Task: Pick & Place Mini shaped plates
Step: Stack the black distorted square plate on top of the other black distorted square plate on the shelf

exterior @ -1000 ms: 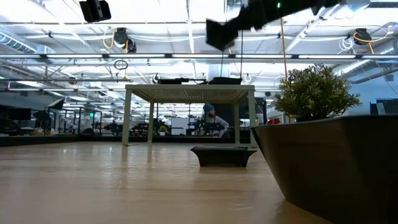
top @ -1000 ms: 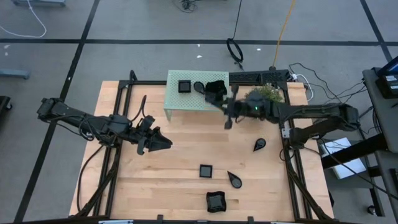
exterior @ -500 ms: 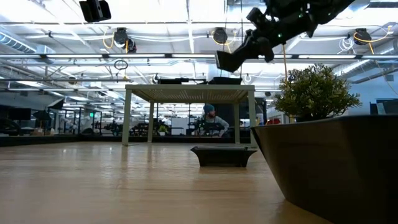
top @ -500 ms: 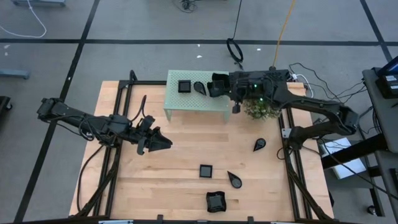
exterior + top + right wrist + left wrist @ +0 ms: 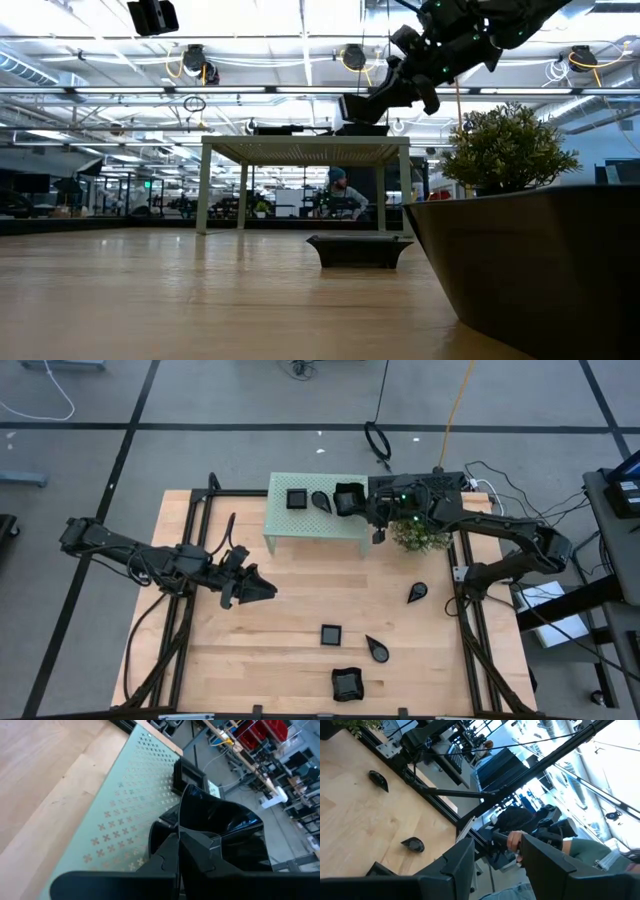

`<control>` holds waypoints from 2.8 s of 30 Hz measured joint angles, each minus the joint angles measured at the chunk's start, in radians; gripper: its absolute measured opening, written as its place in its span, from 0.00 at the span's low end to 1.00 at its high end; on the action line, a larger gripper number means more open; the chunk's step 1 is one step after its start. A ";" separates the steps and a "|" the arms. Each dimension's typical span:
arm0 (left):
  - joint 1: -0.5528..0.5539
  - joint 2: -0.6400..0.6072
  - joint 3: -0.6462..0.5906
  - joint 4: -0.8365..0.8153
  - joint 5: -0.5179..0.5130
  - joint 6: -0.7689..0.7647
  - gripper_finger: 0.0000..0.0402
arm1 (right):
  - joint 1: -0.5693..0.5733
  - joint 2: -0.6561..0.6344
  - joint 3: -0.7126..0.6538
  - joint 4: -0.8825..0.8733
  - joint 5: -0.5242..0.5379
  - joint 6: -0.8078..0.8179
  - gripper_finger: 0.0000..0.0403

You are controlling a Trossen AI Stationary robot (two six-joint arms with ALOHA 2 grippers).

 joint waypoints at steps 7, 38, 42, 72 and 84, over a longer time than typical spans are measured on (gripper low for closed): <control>0.000 0.000 0.000 0.000 0.000 0.001 0.41 | 0.000 0.000 0.000 0.008 -0.001 0.023 0.01; 0.000 0.000 0.000 0.000 0.000 0.003 0.41 | 0.223 -0.258 0.000 -0.532 0.002 0.811 0.20; 0.000 0.000 0.000 0.000 0.000 0.002 0.41 | 0.315 -0.272 0.000 -0.668 0.005 0.928 0.20; 0.000 0.000 0.000 -0.002 0.000 0.002 0.41 | 0.869 0.063 -0.308 0.048 0.182 1.484 0.34; 0.000 0.000 0.000 0.000 0.000 0.002 0.41 | 0.793 0.286 -0.268 0.293 0.185 1.298 0.35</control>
